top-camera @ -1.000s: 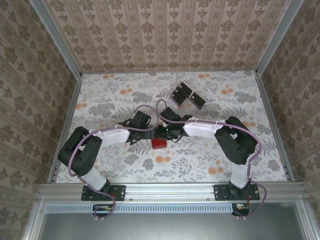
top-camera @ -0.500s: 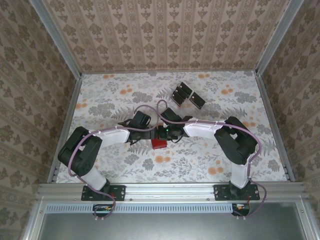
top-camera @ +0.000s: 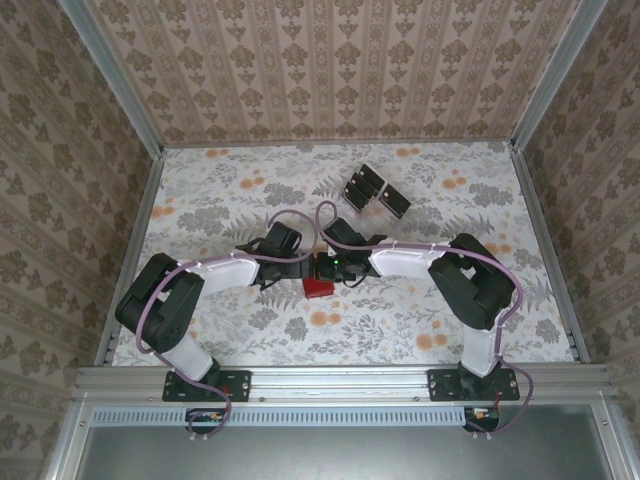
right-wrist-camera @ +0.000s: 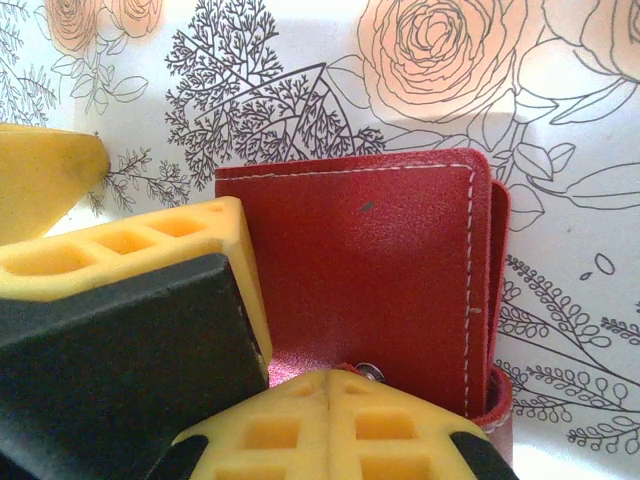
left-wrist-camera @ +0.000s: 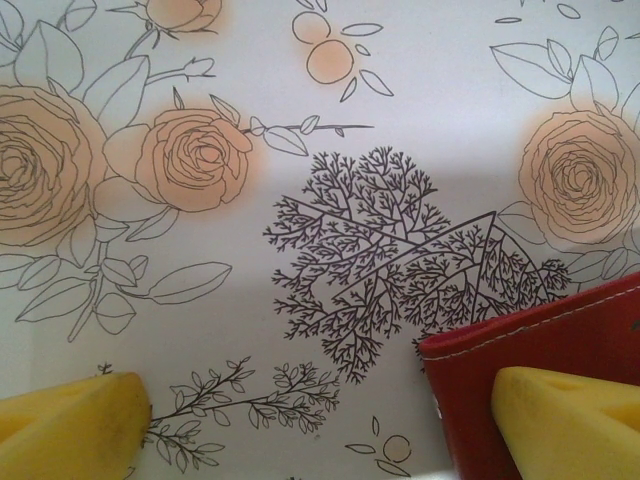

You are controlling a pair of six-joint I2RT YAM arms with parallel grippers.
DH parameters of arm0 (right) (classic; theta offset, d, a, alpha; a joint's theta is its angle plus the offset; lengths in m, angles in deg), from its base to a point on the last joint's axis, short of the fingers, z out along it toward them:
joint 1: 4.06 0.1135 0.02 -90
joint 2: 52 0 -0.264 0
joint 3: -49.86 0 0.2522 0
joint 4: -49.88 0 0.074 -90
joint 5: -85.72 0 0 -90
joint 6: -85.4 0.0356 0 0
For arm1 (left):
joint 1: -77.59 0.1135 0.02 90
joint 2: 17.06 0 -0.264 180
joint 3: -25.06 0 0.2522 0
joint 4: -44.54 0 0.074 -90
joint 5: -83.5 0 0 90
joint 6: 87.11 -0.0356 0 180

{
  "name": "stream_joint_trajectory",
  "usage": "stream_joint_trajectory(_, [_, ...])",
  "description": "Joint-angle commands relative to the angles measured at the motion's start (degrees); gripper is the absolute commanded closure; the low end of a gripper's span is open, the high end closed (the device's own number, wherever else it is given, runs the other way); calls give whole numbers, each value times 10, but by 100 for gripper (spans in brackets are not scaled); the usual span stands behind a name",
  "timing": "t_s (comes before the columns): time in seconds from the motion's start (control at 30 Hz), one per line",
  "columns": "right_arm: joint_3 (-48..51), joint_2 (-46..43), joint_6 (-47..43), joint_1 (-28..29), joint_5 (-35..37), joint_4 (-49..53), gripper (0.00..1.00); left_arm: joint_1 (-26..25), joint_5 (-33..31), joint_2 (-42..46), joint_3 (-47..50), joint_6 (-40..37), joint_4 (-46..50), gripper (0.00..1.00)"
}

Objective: Put the credit cards into the card holder

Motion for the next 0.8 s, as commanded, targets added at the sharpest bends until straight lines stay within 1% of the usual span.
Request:
stream_joint_trajectory(0.0, [-7,-10,-6,2,-13,33,100,1,27,-29,25,5,4,0])
stream_joint_trajectory(0.17, [-22,-35,-6,-2,-18,36,100,2,27,-30,25,5,4,1])
stream_joint_trajectory(0.4, [-28,-48,-2,-3,-21,34,100,1,28,-30,27,7,1,0])
stream_joint_trajectory(0.77, [-30,-21,4,-3,-29,22,100,1,28,-31,26,6,2,0])
